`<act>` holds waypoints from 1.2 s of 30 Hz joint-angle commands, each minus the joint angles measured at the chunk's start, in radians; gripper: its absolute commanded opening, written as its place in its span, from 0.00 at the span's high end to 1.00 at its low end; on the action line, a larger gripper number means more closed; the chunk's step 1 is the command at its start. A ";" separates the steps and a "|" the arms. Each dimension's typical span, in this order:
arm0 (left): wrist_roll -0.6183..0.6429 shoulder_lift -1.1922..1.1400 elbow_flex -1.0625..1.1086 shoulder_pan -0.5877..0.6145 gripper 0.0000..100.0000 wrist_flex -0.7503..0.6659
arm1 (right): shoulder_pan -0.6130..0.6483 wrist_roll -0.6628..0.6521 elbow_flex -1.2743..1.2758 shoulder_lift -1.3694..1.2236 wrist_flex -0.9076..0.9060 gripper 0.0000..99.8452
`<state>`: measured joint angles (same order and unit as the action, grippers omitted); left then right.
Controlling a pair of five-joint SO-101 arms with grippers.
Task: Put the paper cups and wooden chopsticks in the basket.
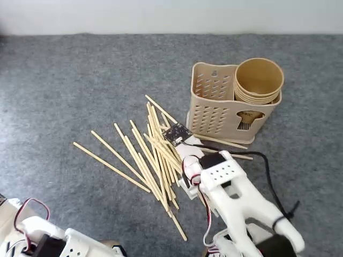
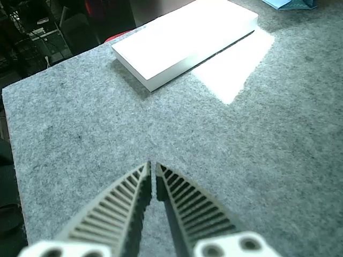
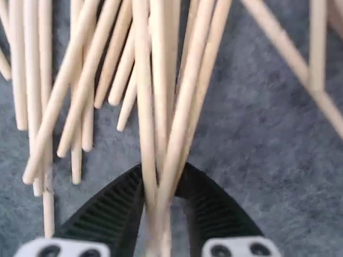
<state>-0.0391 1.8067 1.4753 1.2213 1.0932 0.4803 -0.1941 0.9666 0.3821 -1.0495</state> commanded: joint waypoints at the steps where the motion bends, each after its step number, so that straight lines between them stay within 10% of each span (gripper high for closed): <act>1: 0.003 0.012 -0.005 -0.005 0.98 -0.015 | 0.004 -0.012 -0.083 -0.039 -0.033 0.86; 19: 0.003 0.012 -0.005 -0.006 0.98 -0.015 | 0.012 -0.006 -0.114 -0.048 0.153 0.88; 26: 0.003 0.012 -0.005 -0.006 0.98 -0.015 | 0.012 -0.008 -0.114 -0.044 0.015 0.77; 36: 0.003 0.012 -0.005 -0.006 0.98 -0.015 | 0.091 -0.005 -0.114 0.022 -0.111 0.86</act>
<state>-0.0391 1.8067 1.4753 1.2213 1.0932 0.5263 -0.1926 0.9053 0.3360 -1.1155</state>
